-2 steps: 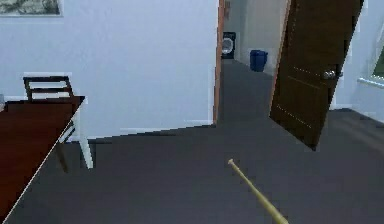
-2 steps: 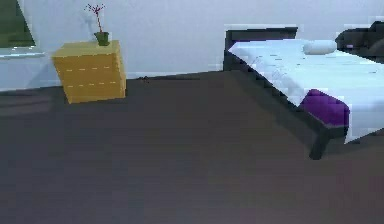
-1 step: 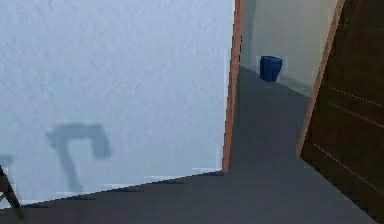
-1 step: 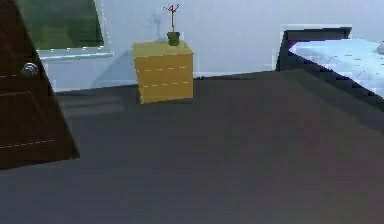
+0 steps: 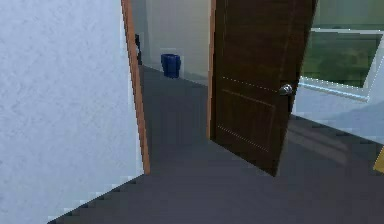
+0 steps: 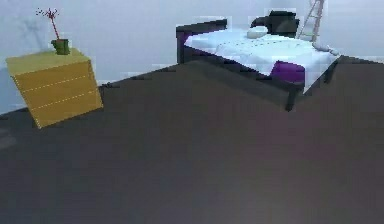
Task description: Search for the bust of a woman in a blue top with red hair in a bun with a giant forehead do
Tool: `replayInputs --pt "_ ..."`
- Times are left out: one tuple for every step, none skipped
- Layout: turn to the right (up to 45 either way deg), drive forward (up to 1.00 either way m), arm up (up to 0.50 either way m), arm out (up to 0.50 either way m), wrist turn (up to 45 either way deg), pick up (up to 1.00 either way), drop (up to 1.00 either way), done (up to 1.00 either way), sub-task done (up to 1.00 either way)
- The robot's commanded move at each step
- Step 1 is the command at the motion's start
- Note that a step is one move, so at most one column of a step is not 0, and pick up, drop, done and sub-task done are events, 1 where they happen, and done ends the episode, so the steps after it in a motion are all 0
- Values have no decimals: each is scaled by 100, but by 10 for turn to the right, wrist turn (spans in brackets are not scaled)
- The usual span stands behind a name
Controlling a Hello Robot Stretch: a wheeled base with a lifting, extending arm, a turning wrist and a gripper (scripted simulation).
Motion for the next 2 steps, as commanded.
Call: replayInputs --pt "0 10 0 0 0 0 0 0 0" --pt "-420 0 0 0 0 0 0 0 0"
